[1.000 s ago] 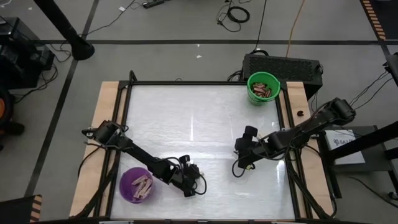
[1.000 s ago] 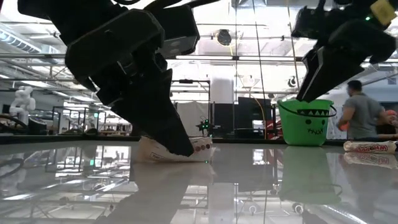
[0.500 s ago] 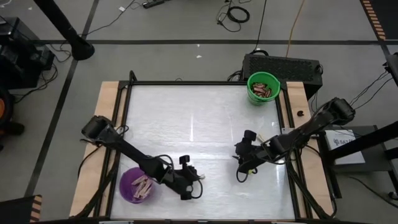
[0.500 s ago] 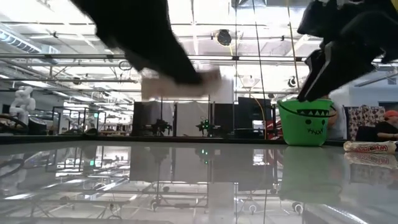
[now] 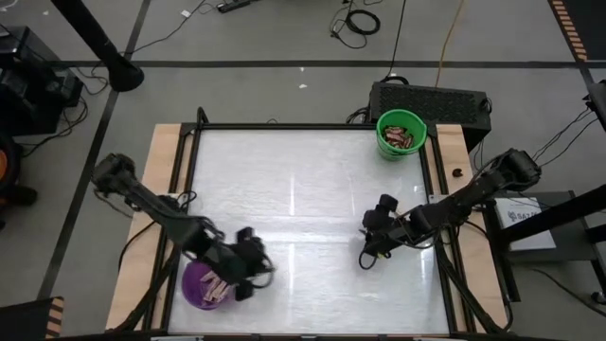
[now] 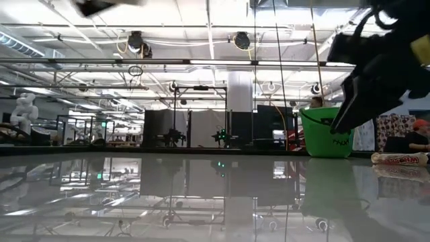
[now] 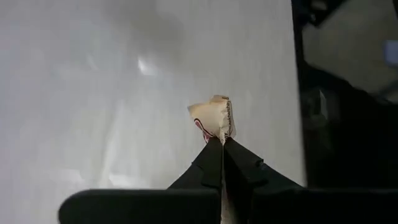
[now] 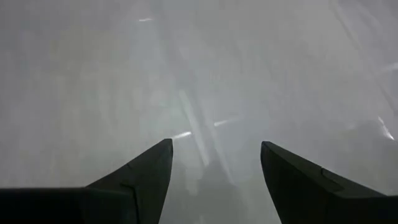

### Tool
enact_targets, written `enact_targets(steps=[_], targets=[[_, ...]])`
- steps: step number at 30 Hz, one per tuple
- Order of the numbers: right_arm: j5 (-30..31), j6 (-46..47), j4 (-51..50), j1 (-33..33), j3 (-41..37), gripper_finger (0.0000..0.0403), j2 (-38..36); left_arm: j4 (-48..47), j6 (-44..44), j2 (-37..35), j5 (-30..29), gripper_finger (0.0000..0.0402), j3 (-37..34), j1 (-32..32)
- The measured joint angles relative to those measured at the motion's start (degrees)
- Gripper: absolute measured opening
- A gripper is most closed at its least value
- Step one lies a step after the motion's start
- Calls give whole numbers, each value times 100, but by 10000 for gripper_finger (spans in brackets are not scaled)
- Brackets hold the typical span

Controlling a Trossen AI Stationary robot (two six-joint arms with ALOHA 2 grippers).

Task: Sort candy by brand, put in halloween buckets
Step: Put the white candy bar into the purple bucket

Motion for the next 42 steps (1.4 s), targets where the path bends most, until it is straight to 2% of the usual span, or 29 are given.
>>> enact_targets(steps=[5, 9, 14, 19, 23, 31, 35, 37, 40, 42], targets=[[208, 384, -485, -343, 0, 235, 0, -1440, -1417, -926, 566, 7, 0, -460], [265, 794, -891, -631, 0, 235, 0, -2013, -2346, -1369, 600, 7, 0, -1053], [252, 1239, -1297, -797, 2, 235, 0, -2522, -3309, -1425, 513, 8, 0, -1720], [241, 1656, -1676, -950, 4, 235, -11, -3395, -4120, -1203, 478, 10, 0, -2040], [241, 1851, -1946, -1071, 4, 235, -12, -3618, -4106, -1007, 504, 35, 0, -2104], [239, 1866, -2106, -1150, 7, 235, -13, -3687, -3948, -913, 502, 116, 0, -2104], [149, 2191, -2424, -1233, 9, 235, -13, -3686, -3779, -913, 406, 133, 0, -2032], [-14, 2484, -2783, -1376, 9, 235, -13, -3645, -3347, -913, 37, 134, 0, -1970], [-49, 2996, -3395, -1599, 9, 235, -13, -3362, -2451, -913, -996, 134, -1, -1846], [-69, 3115, -3675, -1759, 9, 235, -13, -3055, -1817, -913, -1435, 134, 0, -1723]])
